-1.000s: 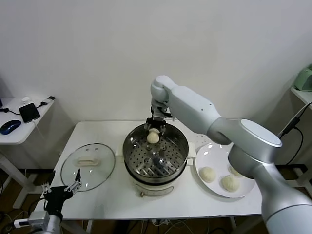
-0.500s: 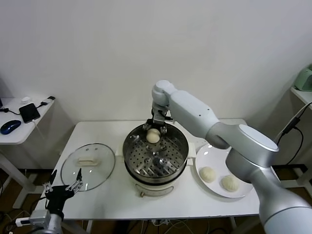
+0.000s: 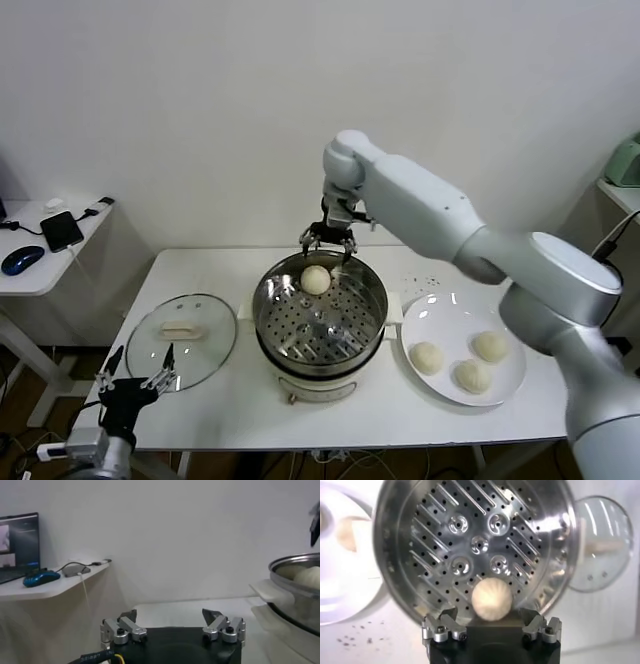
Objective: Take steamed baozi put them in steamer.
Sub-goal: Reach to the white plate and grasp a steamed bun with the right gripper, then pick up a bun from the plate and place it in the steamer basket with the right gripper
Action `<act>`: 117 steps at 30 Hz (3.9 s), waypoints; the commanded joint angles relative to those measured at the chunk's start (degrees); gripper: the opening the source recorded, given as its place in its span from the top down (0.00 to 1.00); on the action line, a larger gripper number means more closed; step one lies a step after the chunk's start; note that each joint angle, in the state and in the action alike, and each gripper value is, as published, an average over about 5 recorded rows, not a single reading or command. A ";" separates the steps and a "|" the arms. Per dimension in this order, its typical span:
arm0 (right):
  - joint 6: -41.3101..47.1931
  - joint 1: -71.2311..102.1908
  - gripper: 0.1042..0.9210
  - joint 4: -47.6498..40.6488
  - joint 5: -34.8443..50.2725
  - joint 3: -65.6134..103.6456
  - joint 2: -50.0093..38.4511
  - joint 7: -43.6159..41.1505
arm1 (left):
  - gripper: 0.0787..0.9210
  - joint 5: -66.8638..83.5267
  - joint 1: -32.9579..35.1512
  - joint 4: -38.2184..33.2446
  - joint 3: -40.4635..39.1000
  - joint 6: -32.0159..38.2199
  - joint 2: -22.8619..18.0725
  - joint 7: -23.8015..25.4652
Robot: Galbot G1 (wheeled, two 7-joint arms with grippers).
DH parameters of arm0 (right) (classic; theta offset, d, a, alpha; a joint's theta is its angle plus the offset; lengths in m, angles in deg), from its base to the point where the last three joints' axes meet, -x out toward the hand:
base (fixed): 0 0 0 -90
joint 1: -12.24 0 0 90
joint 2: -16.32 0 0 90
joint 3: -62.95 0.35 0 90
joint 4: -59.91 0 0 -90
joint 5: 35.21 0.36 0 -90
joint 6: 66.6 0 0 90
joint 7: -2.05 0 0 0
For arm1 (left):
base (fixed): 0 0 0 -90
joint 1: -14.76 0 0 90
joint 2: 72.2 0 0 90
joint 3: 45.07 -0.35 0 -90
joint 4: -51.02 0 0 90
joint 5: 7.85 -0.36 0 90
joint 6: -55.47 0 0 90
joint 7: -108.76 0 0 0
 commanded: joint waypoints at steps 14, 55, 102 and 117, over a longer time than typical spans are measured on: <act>62.68 1.45 0.12 26.95 17.76 -0.78 -35.33 7.29 | 0.12 0.33 0.12 -0.11 -1.04 -0.35 1.16 0.60; 48.83 42.70 0.12 21.69 -9.73 22.99 -27.55 7.47 | 0.12 1.27 2.88 -1.58 -1.81 -1.79 1.63 2.37; 51.62 34.64 0.42 23.18 -2.76 20.17 -32.68 7.08 | 0.12 1.13 0.67 -0.05 -4.14 -1.92 1.56 2.35; 68.90 -16.80 0.42 29.62 31.55 -17.67 -28.38 7.50 | 0.12 -1.19 -0.85 -0.06 -5.36 -1.58 1.95 1.58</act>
